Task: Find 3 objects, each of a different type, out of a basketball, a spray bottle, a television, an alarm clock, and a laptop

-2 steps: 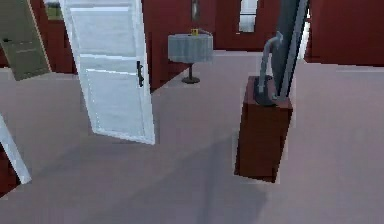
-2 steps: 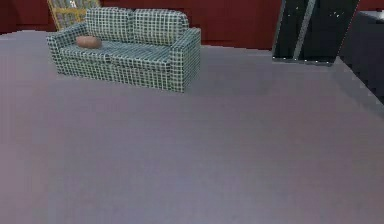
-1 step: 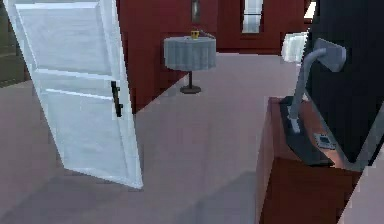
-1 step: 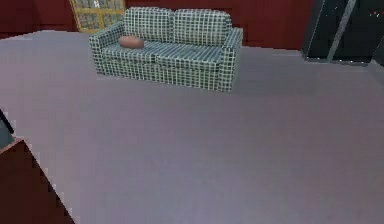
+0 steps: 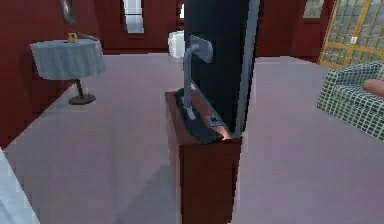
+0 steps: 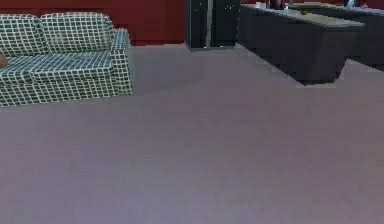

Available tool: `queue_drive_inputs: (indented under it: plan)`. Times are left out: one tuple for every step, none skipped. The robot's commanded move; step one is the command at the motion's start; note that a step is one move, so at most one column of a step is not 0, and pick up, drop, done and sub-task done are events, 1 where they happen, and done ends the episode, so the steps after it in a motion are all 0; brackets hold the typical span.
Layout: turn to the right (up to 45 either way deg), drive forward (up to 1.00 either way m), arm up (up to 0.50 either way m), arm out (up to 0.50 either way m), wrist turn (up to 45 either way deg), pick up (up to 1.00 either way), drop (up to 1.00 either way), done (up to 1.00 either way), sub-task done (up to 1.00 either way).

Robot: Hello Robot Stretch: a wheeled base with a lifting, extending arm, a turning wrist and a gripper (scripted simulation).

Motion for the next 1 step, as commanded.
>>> queue_drive_inputs:
  plan:
    - [0.0,0.00,0.00,0.00,0.0,0.00,0.00,0.00,1.00]
